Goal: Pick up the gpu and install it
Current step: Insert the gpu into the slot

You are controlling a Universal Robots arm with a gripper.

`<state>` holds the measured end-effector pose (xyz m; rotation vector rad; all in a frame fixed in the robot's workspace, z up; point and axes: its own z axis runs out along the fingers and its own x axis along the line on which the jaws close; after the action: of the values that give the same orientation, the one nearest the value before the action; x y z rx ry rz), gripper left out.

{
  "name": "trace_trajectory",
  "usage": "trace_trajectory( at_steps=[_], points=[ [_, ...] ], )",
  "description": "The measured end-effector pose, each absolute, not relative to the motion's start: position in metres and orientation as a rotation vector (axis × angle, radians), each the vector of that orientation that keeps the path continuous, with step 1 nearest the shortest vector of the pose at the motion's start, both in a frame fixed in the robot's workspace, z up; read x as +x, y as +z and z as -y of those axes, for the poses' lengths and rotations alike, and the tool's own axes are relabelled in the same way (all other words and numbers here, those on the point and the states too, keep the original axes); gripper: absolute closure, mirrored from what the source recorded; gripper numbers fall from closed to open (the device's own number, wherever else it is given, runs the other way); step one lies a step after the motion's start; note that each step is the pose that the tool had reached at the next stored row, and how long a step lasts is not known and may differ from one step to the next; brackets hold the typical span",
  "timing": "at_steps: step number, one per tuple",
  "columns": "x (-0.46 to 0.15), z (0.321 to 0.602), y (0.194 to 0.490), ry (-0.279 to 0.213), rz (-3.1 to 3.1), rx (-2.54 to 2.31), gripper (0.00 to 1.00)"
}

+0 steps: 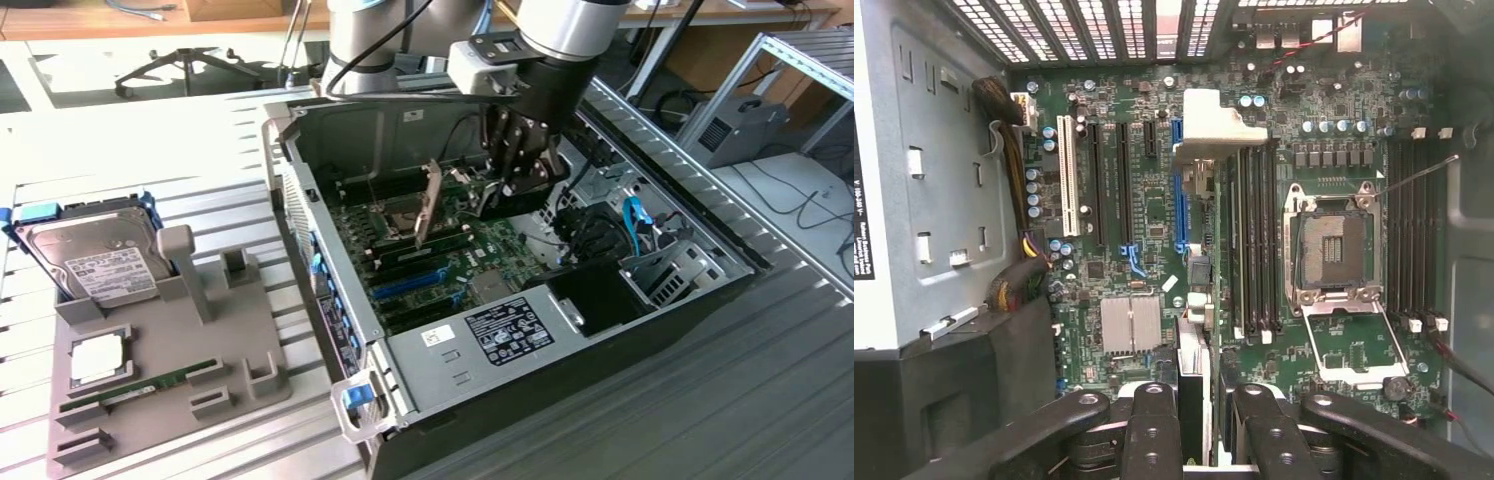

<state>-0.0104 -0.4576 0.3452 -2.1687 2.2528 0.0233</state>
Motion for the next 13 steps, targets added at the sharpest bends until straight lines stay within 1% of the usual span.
trace_trajectory(
  at_steps=[13],
  points=[
    [-0.0106, 0.4635, 0.3448, 0.023, -2.253, -2.169, 0.74]
  ],
)
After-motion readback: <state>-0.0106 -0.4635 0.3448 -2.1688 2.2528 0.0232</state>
